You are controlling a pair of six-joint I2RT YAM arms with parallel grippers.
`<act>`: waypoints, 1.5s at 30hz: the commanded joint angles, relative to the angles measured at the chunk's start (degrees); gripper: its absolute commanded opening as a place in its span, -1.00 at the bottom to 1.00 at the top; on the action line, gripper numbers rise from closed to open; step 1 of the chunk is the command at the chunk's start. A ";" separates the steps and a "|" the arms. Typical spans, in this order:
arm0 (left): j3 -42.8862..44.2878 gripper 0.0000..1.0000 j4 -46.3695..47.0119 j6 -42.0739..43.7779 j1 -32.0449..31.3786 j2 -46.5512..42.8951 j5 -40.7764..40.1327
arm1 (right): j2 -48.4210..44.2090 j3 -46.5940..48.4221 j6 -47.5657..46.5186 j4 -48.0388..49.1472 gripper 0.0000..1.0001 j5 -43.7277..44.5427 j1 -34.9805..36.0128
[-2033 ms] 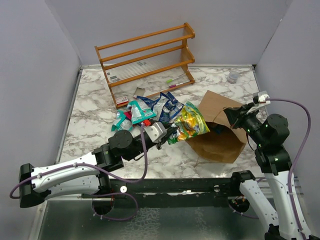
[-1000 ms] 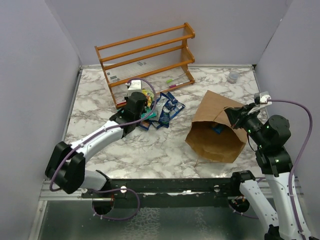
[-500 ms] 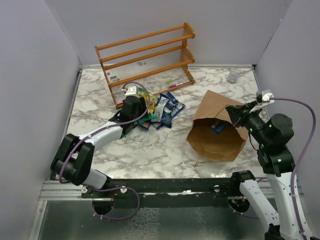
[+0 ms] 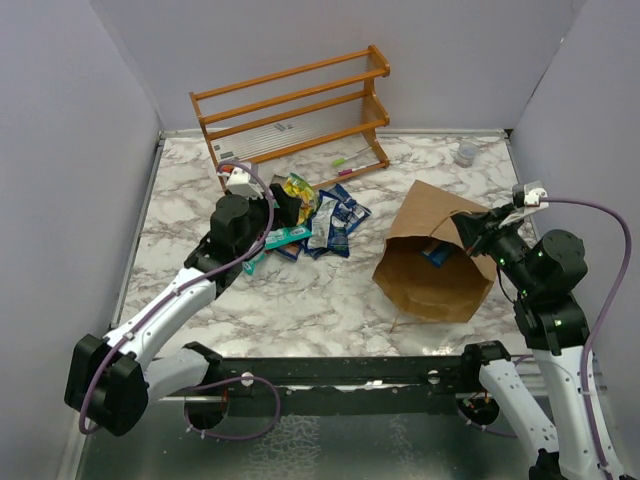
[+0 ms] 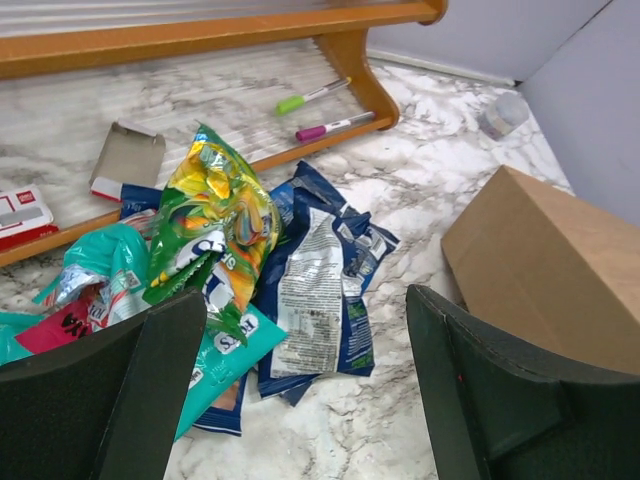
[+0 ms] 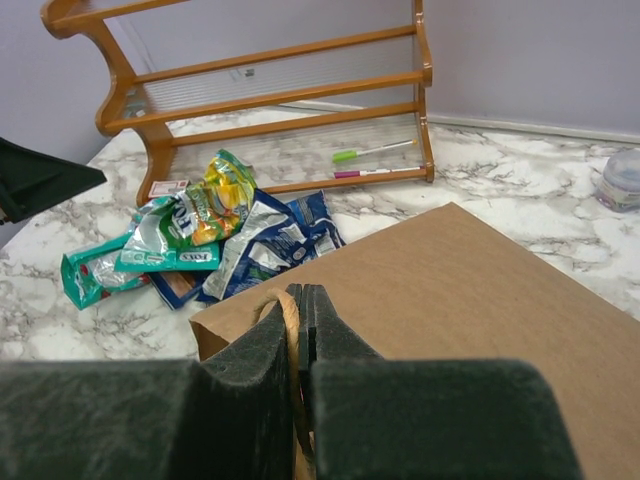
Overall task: Take the snacks out of the paper bag
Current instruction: Take out the snack from the paper bag.
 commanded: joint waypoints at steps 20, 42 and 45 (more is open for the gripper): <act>-3.43 0.87 9.31 0.59 -4.86 -4.37 15.24 | 1.09 -0.56 0.49 3.76 -0.95 -2.18 0.14; 4.02 0.45 15.68 22.81 -53.58 17.51 -21.42 | -0.79 -0.72 -0.38 3.23 -0.95 -2.36 0.14; 8.38 0.28 15.13 23.39 -53.65 23.61 -20.90 | -0.60 -0.61 -0.48 3.55 -0.95 -3.95 0.14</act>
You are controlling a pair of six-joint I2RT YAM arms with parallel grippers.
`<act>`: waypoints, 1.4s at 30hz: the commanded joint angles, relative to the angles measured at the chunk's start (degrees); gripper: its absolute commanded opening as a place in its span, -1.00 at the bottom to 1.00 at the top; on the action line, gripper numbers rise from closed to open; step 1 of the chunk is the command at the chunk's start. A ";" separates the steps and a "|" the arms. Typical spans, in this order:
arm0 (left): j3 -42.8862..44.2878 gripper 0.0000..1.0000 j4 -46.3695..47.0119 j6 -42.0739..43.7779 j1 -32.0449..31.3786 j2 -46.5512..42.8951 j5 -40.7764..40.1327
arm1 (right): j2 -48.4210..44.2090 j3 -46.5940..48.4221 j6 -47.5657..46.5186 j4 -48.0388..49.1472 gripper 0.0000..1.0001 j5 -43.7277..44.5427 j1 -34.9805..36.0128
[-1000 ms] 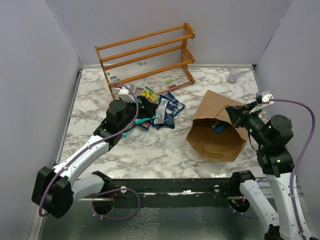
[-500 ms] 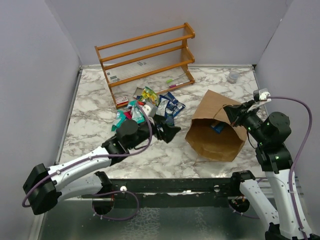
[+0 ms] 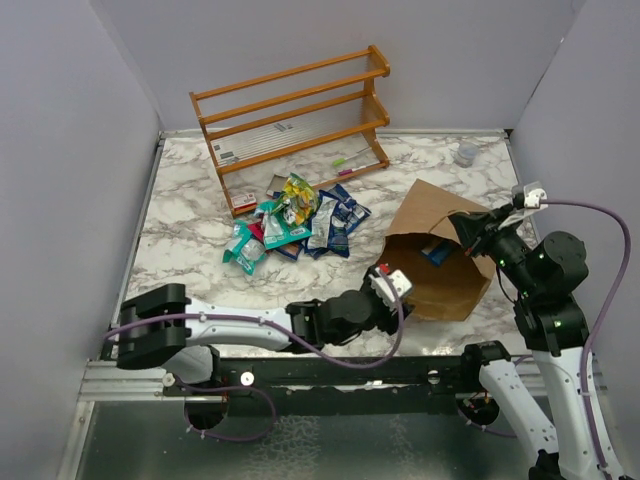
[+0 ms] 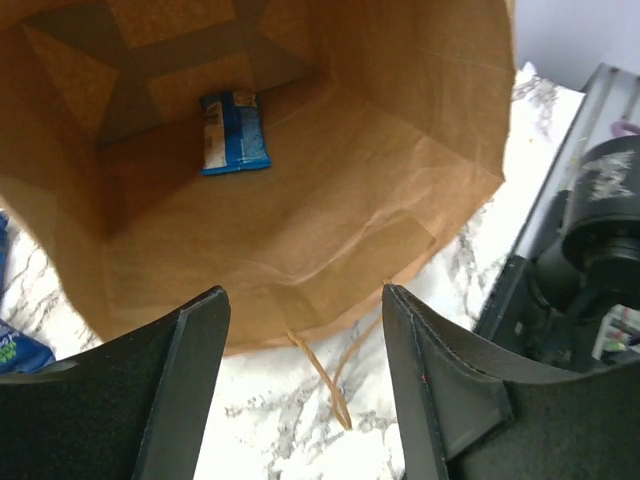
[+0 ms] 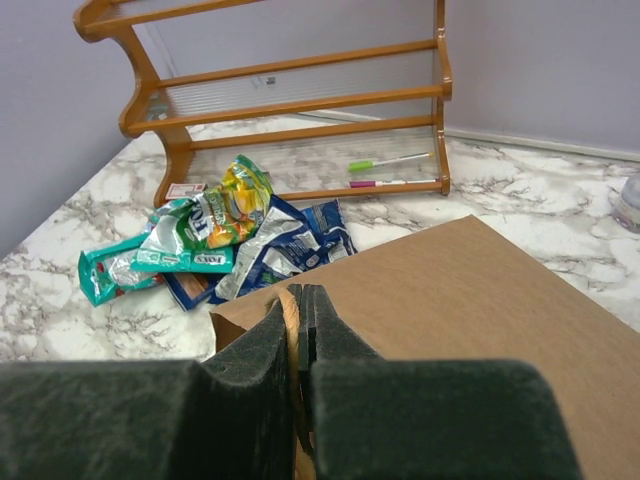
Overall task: Take the snacks out of the paper bag
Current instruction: Take out the snack from the paper bag.
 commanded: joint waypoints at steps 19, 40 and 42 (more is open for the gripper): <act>26.58 -0.41 -0.43 4.10 3.37 33.29 -3.91 | 0.28 1.98 -1.07 0.87 -0.95 -4.03 0.14; 46.14 0.37 -4.19 2.85 13.51 50.95 5.87 | -0.04 0.89 -0.45 2.08 -0.95 -4.92 0.14; 48.14 0.41 -4.62 3.05 13.52 52.61 4.82 | -0.04 0.87 -0.37 2.11 -0.95 -4.96 0.14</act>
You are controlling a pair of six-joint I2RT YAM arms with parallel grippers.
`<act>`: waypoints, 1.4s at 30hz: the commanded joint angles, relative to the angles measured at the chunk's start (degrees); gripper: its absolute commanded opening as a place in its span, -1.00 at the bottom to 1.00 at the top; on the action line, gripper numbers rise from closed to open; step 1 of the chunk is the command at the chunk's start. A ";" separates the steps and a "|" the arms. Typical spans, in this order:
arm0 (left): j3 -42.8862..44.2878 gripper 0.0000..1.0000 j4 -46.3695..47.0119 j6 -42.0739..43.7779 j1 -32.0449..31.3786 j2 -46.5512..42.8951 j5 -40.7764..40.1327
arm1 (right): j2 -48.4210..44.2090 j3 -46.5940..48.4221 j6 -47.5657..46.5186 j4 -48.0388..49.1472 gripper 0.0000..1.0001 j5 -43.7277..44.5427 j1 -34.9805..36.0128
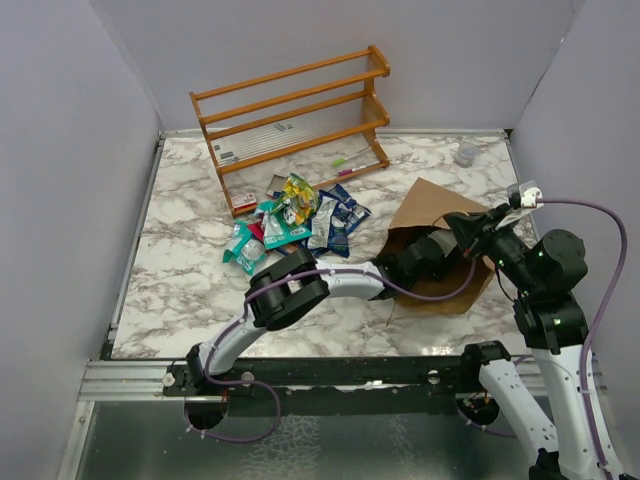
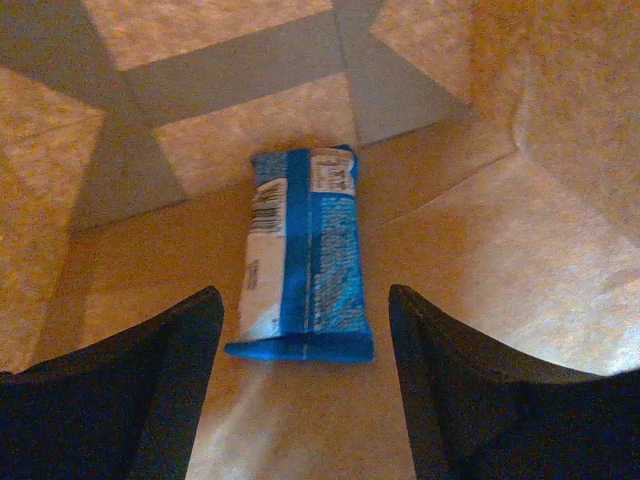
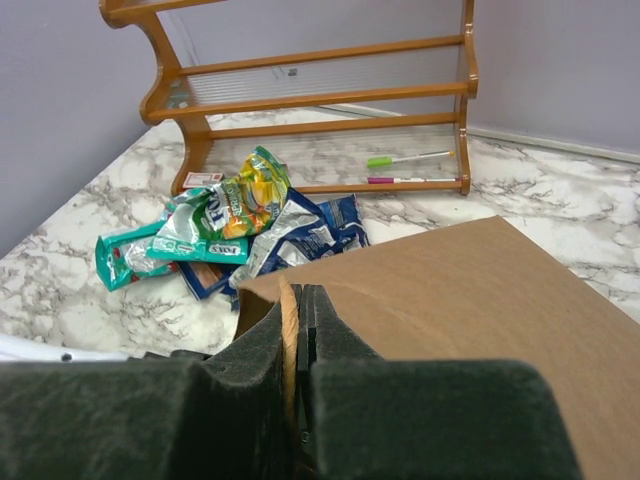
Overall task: Take the snacks out of the paper bag
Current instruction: Take out the snack from the paper bag.
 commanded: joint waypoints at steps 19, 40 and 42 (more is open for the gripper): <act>15.76 0.46 -10.44 3.39 1.89 15.28 -0.95 | -0.15 1.39 -0.14 1.41 -0.95 -1.31 0.14; 0.76 -0.49 -9.69 0.39 1.69 -1.89 4.17 | 0.22 1.28 -0.22 1.46 -0.95 0.23 0.14; -1.48 -0.49 -9.54 0.23 1.32 -4.13 5.33 | 0.12 1.15 -0.21 1.63 -0.95 0.29 0.12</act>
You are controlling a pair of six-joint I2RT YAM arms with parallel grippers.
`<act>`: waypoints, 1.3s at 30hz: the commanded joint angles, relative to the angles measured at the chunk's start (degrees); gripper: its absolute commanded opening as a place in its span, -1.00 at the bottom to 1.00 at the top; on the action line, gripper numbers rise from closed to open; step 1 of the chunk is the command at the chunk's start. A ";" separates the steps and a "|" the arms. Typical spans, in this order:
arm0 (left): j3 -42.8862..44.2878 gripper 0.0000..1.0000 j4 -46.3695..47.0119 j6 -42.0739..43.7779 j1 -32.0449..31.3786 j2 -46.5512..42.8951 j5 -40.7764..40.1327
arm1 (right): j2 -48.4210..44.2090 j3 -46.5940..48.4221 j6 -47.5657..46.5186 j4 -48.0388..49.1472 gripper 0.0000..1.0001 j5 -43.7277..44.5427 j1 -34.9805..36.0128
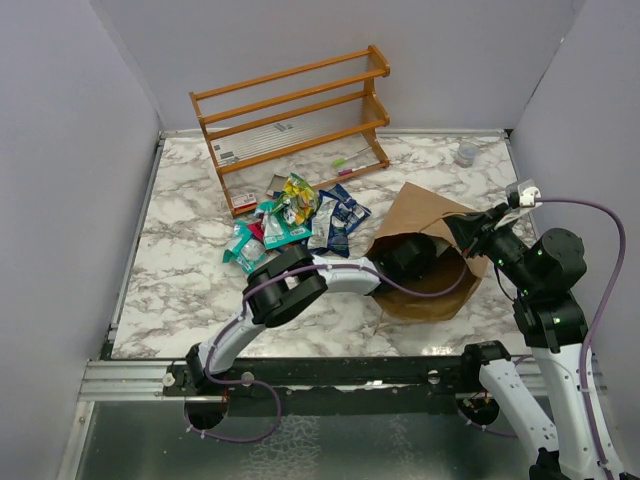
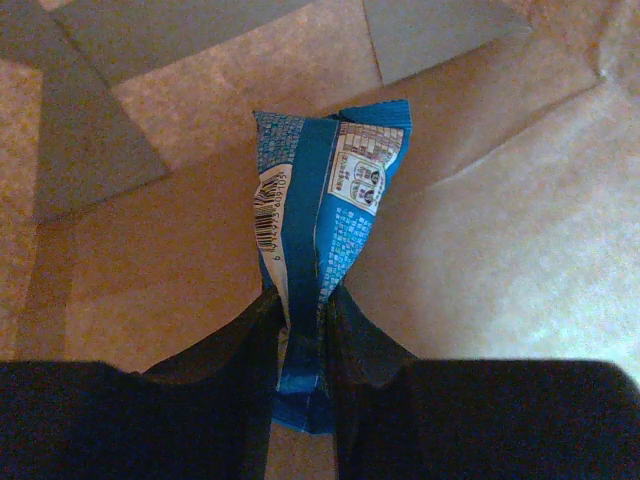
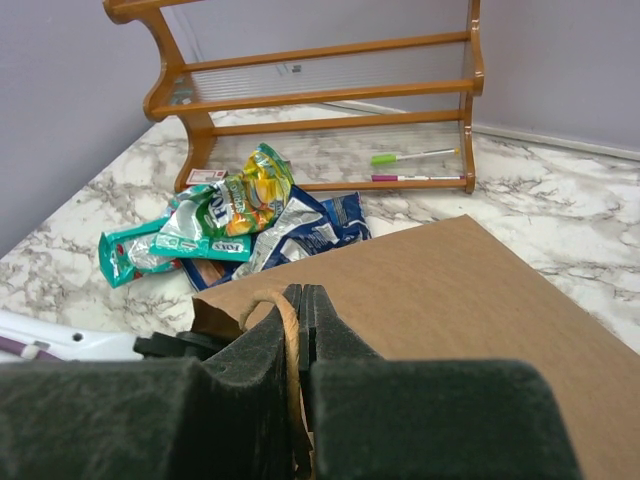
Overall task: Take the snacks out of the paper bag
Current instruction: Take out the snack from the paper bag, then place the snack at the center of the board.
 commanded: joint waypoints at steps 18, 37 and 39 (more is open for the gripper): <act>-22.44 -0.51 -1.30 3.76 -8.03 -27.69 5.33 | 0.16 1.58 -0.07 0.99 -0.95 1.79 0.14; -42.56 -0.52 -1.40 11.39 -11.45 -75.95 -9.28 | 0.31 0.21 0.46 2.29 -0.95 2.18 0.14; -44.48 -0.52 2.42 13.35 -11.47 -79.16 -16.47 | 0.34 0.23 0.48 2.35 -0.95 2.09 0.14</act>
